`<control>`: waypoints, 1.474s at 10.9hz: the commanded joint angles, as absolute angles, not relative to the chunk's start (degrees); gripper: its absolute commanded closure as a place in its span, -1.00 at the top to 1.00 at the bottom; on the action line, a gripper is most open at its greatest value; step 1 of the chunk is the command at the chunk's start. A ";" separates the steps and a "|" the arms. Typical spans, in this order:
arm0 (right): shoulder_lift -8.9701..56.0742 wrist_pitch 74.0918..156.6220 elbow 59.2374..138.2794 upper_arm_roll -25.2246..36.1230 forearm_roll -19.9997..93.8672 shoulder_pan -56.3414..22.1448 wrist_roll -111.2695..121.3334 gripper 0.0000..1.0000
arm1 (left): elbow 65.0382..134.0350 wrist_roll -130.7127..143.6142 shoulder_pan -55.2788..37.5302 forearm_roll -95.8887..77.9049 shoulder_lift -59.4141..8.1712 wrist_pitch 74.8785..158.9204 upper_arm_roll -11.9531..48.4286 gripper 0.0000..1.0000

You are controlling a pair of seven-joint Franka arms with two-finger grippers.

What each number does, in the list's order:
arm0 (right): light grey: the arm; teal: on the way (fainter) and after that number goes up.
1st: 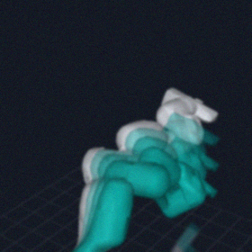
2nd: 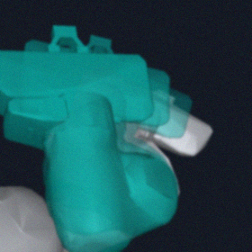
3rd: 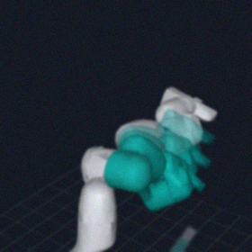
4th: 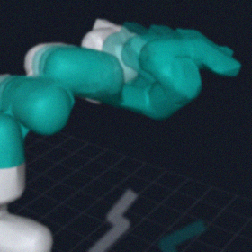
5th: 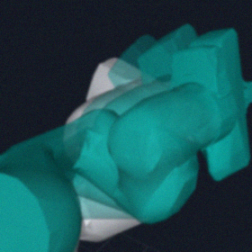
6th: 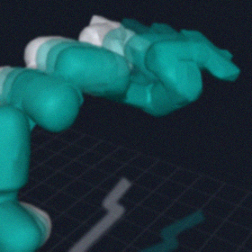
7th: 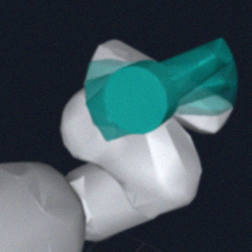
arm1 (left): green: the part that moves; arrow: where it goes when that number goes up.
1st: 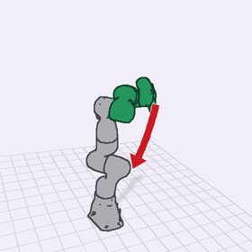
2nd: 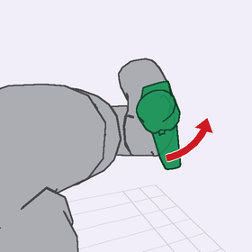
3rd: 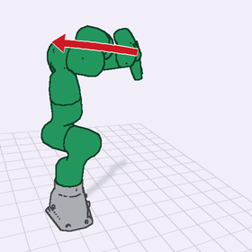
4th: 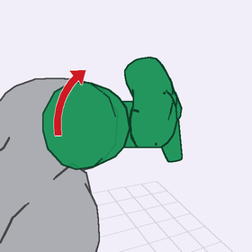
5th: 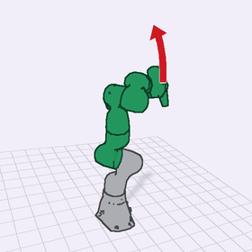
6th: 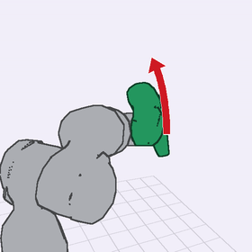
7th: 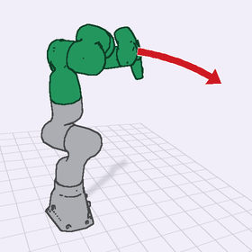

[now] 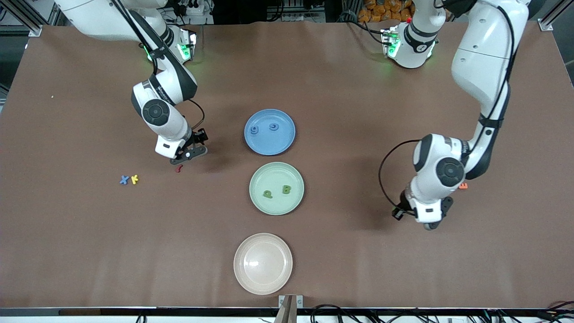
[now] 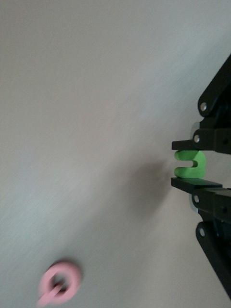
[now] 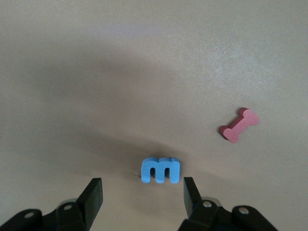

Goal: Sort letters by color into matching plates
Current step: 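Place the green u on the green plate with the left gripper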

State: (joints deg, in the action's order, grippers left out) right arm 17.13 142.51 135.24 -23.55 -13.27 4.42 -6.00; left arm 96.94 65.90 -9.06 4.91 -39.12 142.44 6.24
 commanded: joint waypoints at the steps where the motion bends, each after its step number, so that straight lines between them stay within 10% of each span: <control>1: 18.28 146.42 137.19 -22.68 -15.38 4.57 -5.54 0.53 | 94.67 72.84 -17.90 5.10 -38.50 142.38 5.97 -1.00; 10: 19.77 147.83 137.11 -21.62 -17.14 4.48 -5.63 0.55 | 90.09 77.78 -36.72 3.25 -41.83 159.67 7.47 -1.00; 11: 20.30 148.35 137.11 -21.36 -17.14 4.40 -6.15 0.52 | 90.00 78.39 -38.22 3.16 -42.18 160.57 7.38 -0.47; 12: 20.39 148.36 137.11 -21.10 -17.14 4.13 -6.24 0.47 | 90.09 77.96 -39.19 3.95 -42.19 160.58 7.12 0.99; 16: 20.92 148.45 137.02 -21.01 -17.40 4.04 -6.24 0.29 | 91.93 78.49 -38.06 4.39 -40.17 152.87 2.30 1.00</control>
State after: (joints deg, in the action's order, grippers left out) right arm 20.62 147.74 136.79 -21.31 -16.13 4.32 -5.88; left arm 90.97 78.38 -38.92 4.24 -41.80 157.70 5.89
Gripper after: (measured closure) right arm 0.278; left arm 0.300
